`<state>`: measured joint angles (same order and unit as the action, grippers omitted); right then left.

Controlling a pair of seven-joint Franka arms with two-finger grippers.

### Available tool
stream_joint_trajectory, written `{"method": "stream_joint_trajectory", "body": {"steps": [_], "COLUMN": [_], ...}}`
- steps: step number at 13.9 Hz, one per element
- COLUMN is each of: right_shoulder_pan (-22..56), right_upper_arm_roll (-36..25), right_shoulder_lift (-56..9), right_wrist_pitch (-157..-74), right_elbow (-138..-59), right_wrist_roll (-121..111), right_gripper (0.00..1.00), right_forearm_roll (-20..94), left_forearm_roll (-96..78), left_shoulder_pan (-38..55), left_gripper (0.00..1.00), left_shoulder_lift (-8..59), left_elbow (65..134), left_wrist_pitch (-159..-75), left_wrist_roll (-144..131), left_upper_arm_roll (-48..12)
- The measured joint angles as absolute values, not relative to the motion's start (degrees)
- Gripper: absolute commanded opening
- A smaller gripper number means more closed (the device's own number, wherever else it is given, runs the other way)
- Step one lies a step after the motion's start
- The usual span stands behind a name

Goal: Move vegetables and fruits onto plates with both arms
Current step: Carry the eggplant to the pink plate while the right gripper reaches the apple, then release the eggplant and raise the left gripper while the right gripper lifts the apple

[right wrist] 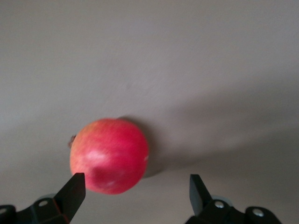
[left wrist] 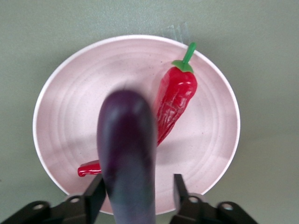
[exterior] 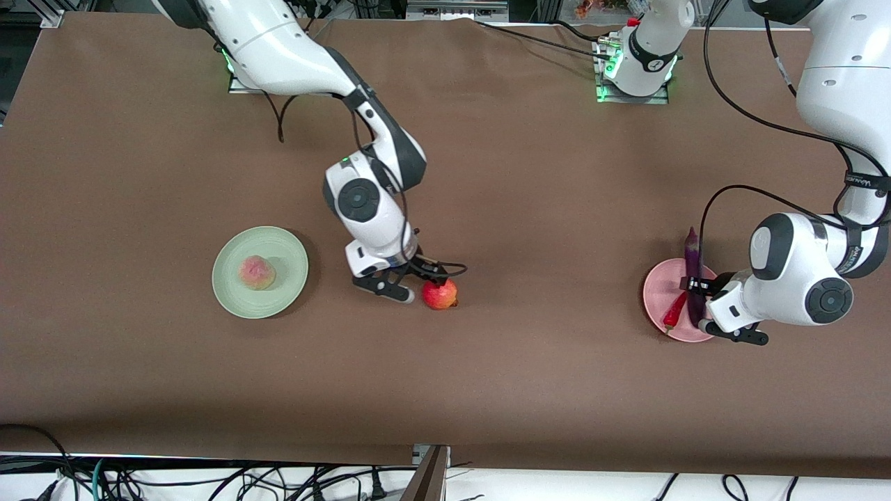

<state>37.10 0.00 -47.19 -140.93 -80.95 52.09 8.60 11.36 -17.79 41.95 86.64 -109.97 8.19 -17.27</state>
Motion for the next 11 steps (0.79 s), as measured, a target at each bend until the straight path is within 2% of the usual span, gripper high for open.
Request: {"method": "stream_joint_trajectory", "body": {"steps": [7,10,11], "right_shoulder_pan": [37.86,38.3,38.37], "right_upper_arm_roll": [0.0,-0.01,-0.04], "right_shoulder_lift": [-48.38,-51.14,-52.23], "right_wrist_pitch": [-144.0,-145.71,-145.89], "right_elbow": [-78.31,-76.97,-76.28], "right_wrist_roll": [54.39,54.39,54.39], "right_gripper": [0.99,0.98,0.94], "right_forearm_roll": [8.64,8.63,8.63], "left_forearm_roll": [11.37,11.42,11.94], "left_shoulder_pan": [-17.31,-14.12,-12.13], "left_gripper": [1.0,1.0,1.0], "left_shoulder_lift": [40.73,37.45,35.72], "left_elbow": [81.48,80.45,80.32], "left_wrist_pitch": [-110.18,-108.76,-106.59], "left_wrist_roll": [8.18,7.98,7.15], "left_upper_arm_roll": [-18.83,-19.8,-19.82]}}
